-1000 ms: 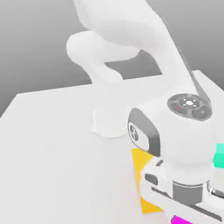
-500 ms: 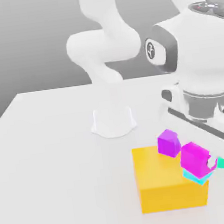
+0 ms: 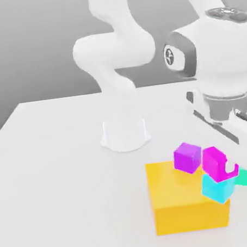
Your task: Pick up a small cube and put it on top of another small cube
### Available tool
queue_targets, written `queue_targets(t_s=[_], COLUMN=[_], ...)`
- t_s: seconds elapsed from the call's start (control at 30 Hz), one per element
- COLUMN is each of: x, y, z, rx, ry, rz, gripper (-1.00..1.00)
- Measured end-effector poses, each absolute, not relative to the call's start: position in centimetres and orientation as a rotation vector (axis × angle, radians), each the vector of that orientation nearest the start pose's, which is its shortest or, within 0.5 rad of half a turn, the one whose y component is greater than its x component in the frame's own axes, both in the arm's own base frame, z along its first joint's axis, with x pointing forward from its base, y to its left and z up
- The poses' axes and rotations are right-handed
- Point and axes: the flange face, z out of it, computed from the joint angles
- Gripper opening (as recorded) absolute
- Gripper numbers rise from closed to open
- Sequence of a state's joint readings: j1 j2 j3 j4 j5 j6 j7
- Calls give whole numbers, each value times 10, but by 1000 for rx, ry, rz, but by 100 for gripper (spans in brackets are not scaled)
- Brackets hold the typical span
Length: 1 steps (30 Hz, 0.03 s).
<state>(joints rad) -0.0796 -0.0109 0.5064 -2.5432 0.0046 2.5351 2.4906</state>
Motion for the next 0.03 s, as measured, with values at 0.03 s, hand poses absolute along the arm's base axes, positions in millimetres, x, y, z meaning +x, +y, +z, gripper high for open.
queue_targets(t_s=[0.03], x=[414], y=[188], z=[275], rx=[-1606], ry=[2699], rz=[-4], gripper=[100])
